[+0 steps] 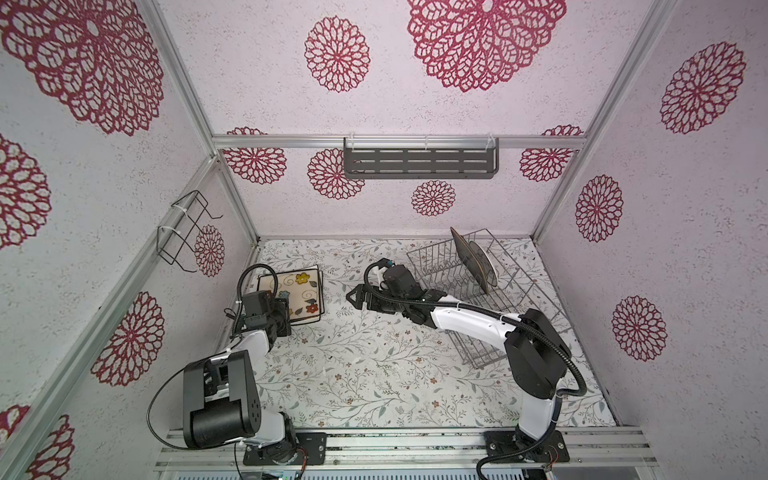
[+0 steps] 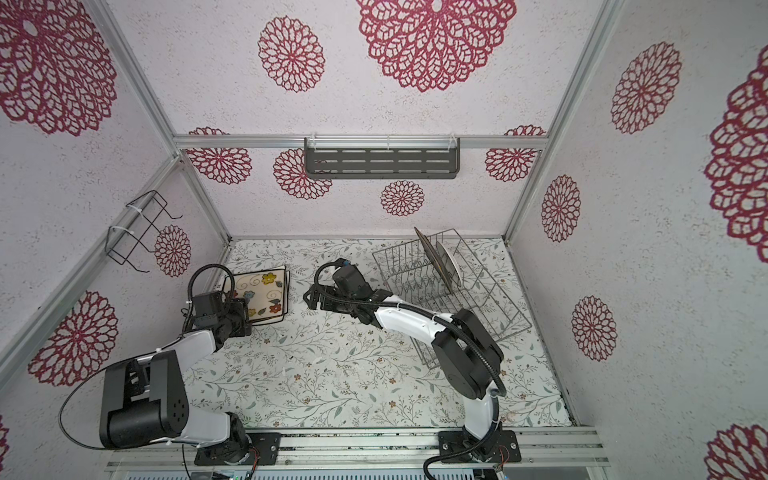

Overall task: Unload the plates from the dish rack
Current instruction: 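Press the patterned plate flat onto the stack with the left gripper, then open the left gripper and lift it off the stacked plates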

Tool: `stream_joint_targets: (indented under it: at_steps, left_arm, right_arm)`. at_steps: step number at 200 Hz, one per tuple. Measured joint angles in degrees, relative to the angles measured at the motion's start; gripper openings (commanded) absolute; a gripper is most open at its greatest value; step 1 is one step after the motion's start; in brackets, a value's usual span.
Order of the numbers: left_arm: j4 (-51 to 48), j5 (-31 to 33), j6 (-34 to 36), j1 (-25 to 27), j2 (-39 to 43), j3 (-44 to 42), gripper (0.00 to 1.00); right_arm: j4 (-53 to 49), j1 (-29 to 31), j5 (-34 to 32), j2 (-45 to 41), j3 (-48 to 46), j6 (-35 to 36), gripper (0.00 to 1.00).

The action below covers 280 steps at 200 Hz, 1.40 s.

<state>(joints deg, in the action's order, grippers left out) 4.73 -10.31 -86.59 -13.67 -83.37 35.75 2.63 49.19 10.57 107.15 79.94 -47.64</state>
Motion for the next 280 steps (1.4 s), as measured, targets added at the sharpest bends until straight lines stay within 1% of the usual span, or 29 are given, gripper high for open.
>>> stream_joint_targets:
  at_steps: [45,67,80,85,90,106,134,199,225,238,257,280]
  left_arm:
    - [-0.7,1.2,0.0,1.2,0.2,0.1,0.74]
    - [-2.3,2.0,0.2,1.4,0.9,0.3,0.76]
    - [-3.5,2.2,0.5,1.4,1.5,0.8,0.82]
    - [-3.9,2.3,0.6,1.4,1.7,1.0,0.91]
    - [-4.1,2.5,0.9,1.4,1.9,1.1,0.95]
    - [-4.8,3.2,1.3,1.5,2.8,1.7,1.00]
    - [-5.9,4.0,1.1,1.9,4.7,1.8,0.97]
    - [-8.9,7.1,1.4,3.8,11.2,1.8,0.97]
    - [-10.5,8.1,5.0,5.9,13.7,2.1,0.97]
    - [-12.6,8.1,8.0,7.2,13.6,4.2,0.97]
    - [-16.3,7.6,13.2,8.9,11.7,10.2,0.98]
    - [-20.2,6.0,19.6,10.5,6.0,19.6,0.98]
  right_arm:
    - [-0.2,0.0,-0.3,-1.6,-1.4,0.0,0.99]
    - [-0.2,0.0,-0.3,-1.7,-1.5,0.0,0.99]
    - [-0.2,0.0,-0.3,-1.7,-1.6,0.0,0.99]
    - [-0.2,0.0,-0.3,-1.7,-1.7,0.0,0.99]
    - [-0.2,0.0,-0.3,-1.7,-1.7,0.0,0.99]
    - [-0.2,0.0,-0.3,-1.8,-1.8,0.0,0.99]
    - [-0.3,0.0,-0.3,-2.3,-2.1,0.0,0.99]
    - [-0.2,0.0,-1.2,-6.0,-5.8,0.0,0.99]
    - [-0.2,0.0,-1.6,-7.6,-7.8,0.1,0.99]
    - [-0.4,0.0,-1.9,-8.1,-8.0,0.3,0.99]
    - [-0.4,0.0,-2.8,-8.6,-8.0,1.1,0.99]
    - [-0.4,0.0,-3.3,-8.7,-8.0,2.0,0.99]
